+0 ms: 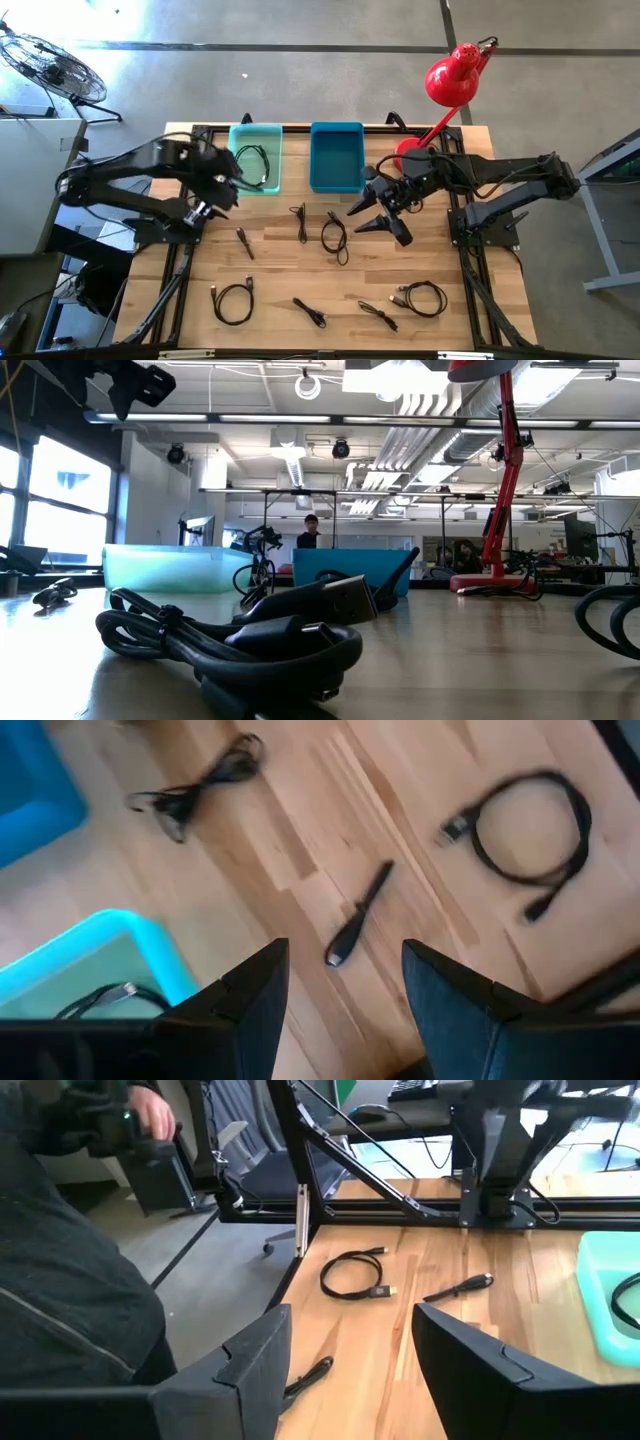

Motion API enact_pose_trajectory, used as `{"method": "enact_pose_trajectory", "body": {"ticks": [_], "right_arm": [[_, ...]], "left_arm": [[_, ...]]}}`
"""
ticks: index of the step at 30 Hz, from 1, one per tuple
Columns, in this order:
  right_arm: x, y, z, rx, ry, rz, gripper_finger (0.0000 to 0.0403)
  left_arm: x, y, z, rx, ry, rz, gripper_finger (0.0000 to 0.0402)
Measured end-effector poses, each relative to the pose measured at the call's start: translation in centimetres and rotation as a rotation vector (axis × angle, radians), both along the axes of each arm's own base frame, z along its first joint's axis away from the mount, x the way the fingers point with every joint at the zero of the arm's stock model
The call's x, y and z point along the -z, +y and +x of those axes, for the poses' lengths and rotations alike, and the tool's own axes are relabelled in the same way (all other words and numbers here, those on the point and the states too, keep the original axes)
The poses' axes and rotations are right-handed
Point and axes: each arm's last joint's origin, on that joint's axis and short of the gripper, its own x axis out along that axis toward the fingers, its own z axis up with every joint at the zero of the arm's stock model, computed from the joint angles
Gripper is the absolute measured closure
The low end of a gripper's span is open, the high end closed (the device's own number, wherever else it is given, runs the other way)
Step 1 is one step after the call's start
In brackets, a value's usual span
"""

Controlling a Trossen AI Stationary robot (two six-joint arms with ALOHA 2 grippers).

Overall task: Pick & Place USB Port
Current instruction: Put the black USB cable into the blue bin

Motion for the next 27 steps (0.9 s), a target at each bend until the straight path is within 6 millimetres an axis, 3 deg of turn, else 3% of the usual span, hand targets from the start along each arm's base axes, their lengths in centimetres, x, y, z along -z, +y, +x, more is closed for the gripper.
{"method": "enact_pose_trajectory", "body": {"ticks": [12, 20, 27], "right_arm": [[0.0, 0.1, 0.0, -0.005, 0.005, 0.009, 0.0202], [0.0, 0.9, -0.1, -0.040, -0.001, -0.006, 0.0202], [-0.1, 2.2, -0.4, -0.096, -0.012, -0.022, 0.0202]], "left_arm": [[3.7, -4.3, 4.4, 0.179, 0.255, 0.332, 0.0211], [5.7, -6.7, 6.3, 0.153, 0.318, 0.307, 0.0211], [6.4, -8.0, 6.8, 0.091, 0.278, 0.259, 0.0211]]}}
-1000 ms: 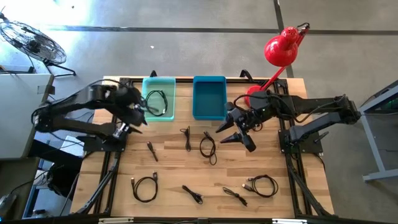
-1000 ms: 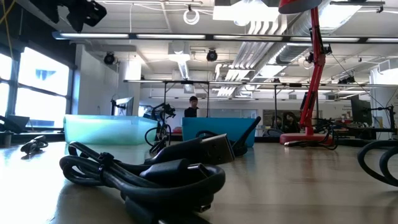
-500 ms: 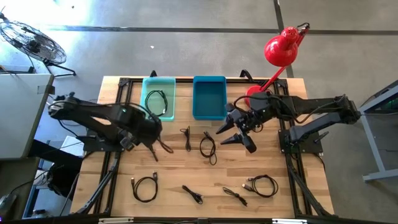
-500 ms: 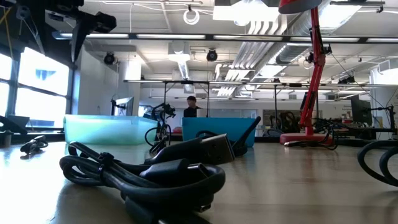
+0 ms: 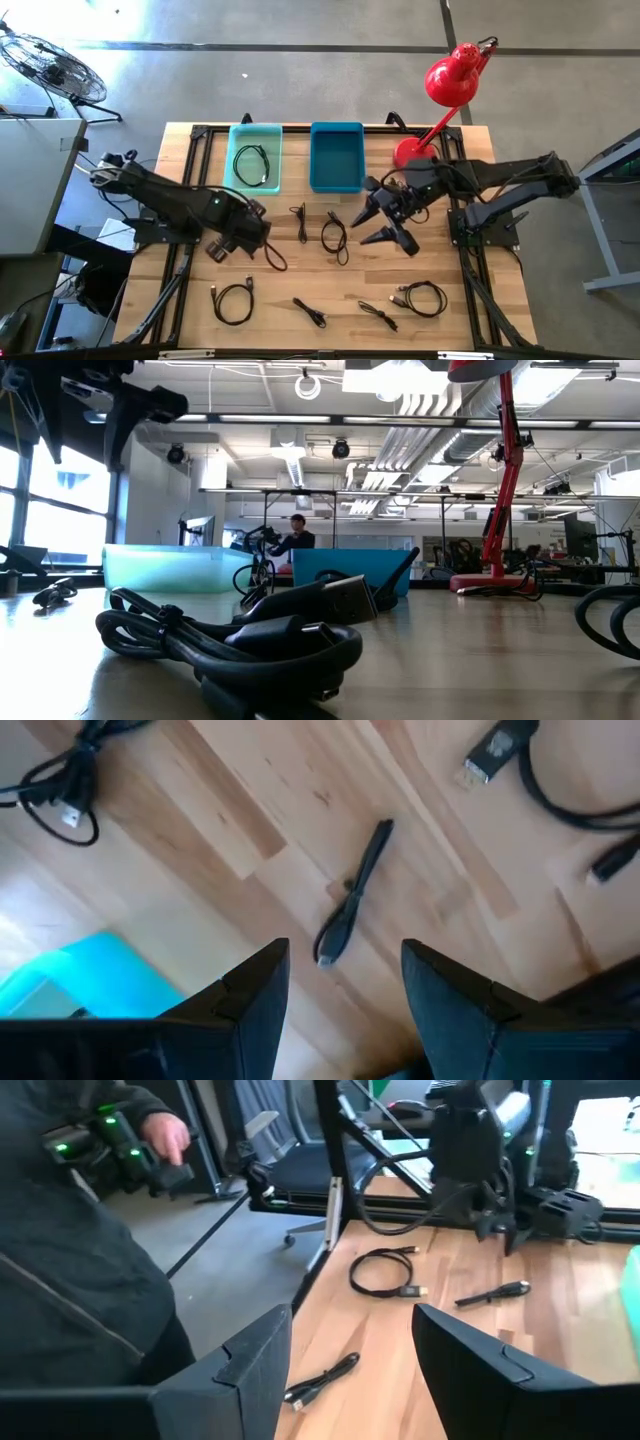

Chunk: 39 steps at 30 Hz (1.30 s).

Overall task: Pick & Place USB Port
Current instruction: Put the black USB cable into the blue bin

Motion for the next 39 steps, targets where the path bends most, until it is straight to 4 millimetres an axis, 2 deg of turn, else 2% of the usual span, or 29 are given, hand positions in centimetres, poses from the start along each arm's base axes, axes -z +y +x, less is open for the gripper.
{"method": "enact_pose_trajectory", "body": {"ticks": [8, 15, 25, 32, 39], "right_arm": [[0.0, 1.7, -0.4, -0.068, -0.001, -0.010, 0.0203], [0.1, 2.4, -0.6, -0.090, 0.006, -0.010, 0.0203], [0.2, 2.4, -0.7, -0.094, 0.020, -0.012, 0.0203], [0.3, 2.4, -0.7, -0.094, 0.028, -0.013, 0.0203], [0.4, 2.4, -0.8, -0.095, 0.040, -0.015, 0.0202]], "left_arm": [[3.9, -0.1, -1.0, -0.122, 0.073, -0.003, 0.0211], [5.9, -0.2, -0.8, -0.088, 0.044, -0.022, 0.0211], [7.6, 0.1, -1.5, -0.053, 0.066, 0.017, 0.0211], [8.0, 0.1, -1.1, -0.037, 0.009, 0.041, 0.0211], [8.6, 0.0, -0.7, 0.027, 0.027, 0.061, 0.0211]]}}
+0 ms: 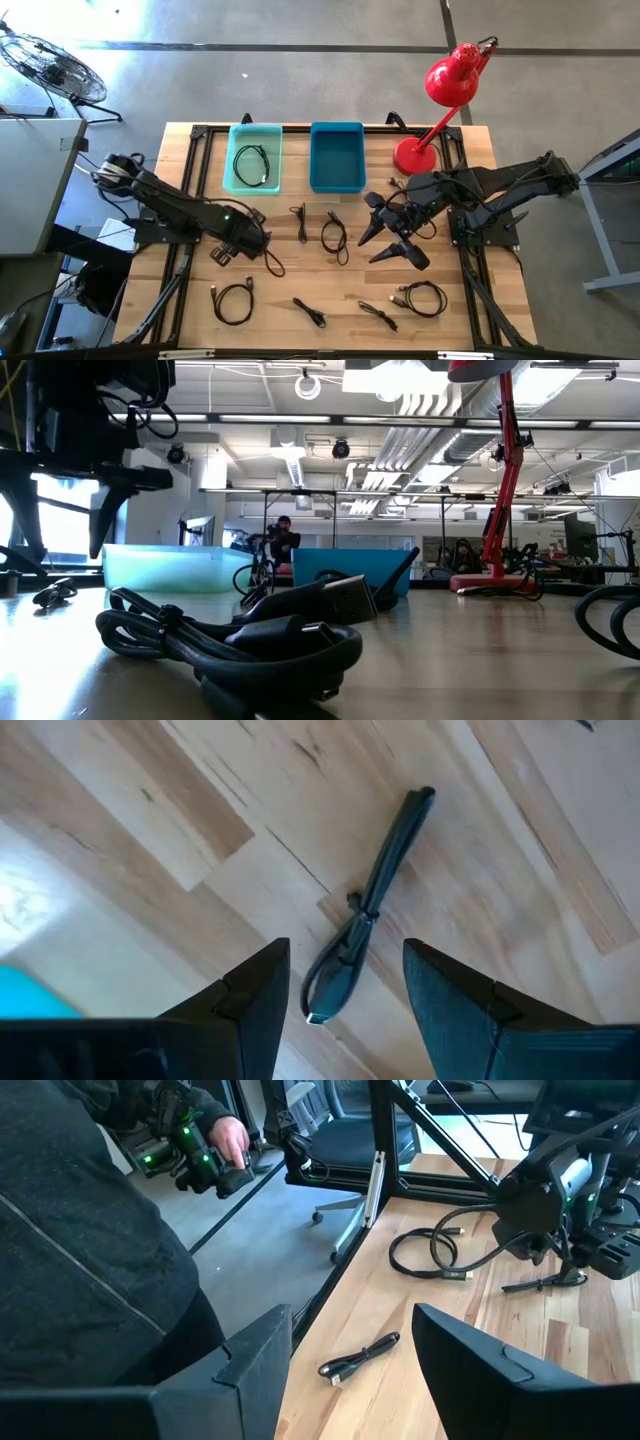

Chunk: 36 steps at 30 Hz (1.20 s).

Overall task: Pick & Place USB Port
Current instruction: Put the black USB cable into the blue bin

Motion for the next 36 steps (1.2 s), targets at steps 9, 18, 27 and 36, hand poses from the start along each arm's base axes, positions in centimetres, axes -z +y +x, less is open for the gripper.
{"method": "enact_pose_trajectory", "body": {"ticks": [9, 18, 27, 36], "right_arm": [[0.1, 0.0, 0.0, -0.001, 0.015, 0.005, 0.0202], [0.2, 0.0, -0.1, -0.020, 0.027, 0.014, 0.0203], [0.1, 0.1, -0.3, -0.045, 0.032, 0.021, 0.0205], [-2.8, 0.1, -3.1, -0.017, -0.205, -0.063, 0.0226]], "left_arm": [[2.3, -0.4, 1.1, 0.029, 0.082, 0.009, 0.0211], [5.2, -0.8, 2.0, 0.054, 0.181, 0.043, 0.0281], [5.4, -0.2, 2.2, -0.065, 0.192, 0.021, 0.0388], [-2.2, 1.1, 4.5, -0.207, 0.031, 0.023, 0.0389]]}}
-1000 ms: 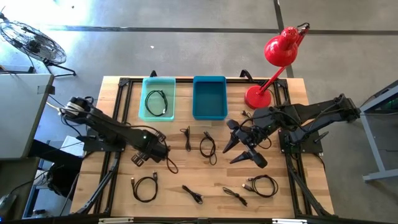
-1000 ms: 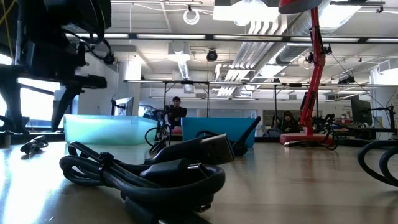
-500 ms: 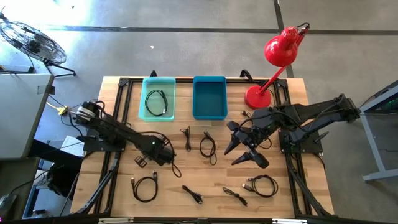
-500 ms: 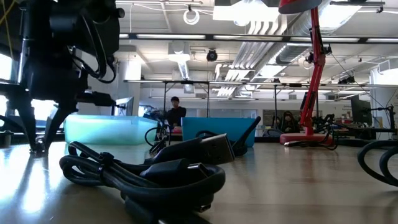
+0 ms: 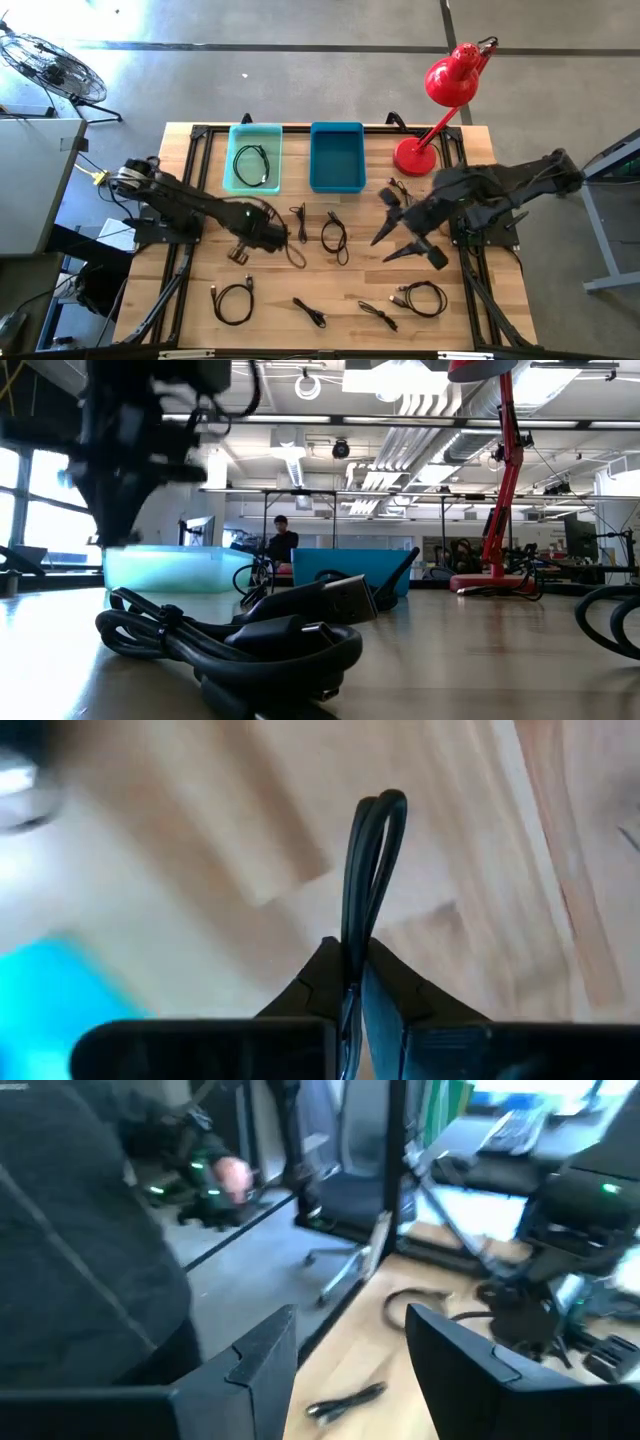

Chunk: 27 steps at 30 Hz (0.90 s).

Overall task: Pick & Place USB Port
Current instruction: Put the black USB cable into the blue bin

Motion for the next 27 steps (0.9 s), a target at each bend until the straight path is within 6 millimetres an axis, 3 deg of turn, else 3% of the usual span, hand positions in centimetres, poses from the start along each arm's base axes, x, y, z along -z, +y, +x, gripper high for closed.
{"method": "enact_pose_trajectory", "body": {"ticks": [6, 11, 14, 19, 27], "right_arm": [[-1.0, -0.1, -1.5, 0.099, -0.095, -0.091, 0.0228], [-0.9, -0.3, -1.2, 0.203, -0.145, -0.216, 0.0230], [-1.3, -0.5, -0.9, 0.315, -0.209, -0.290, 0.0230], [-2.9, -1.0, -0.6, 0.486, -0.387, -0.387, 0.0230], [-4.3, -1.7, -0.6, 0.560, -0.524, -0.414, 0.0230]], "left_arm": [[-10.3, 1.7, 0.9, -0.093, -0.377, 0.060, 0.0389], [-18.8, 3.7, 0.2, -0.158, -0.851, 0.064, 0.0389], [-22.1, 4.7, -0.4, -0.141, -1.116, 0.021, 0.0389], [-24.8, 5.6, 0.3, -0.009, -1.381, -0.114, 0.0389], [-24.7, 6.5, 4.5, 0.192, -1.552, -0.272, 0.0389]]}}
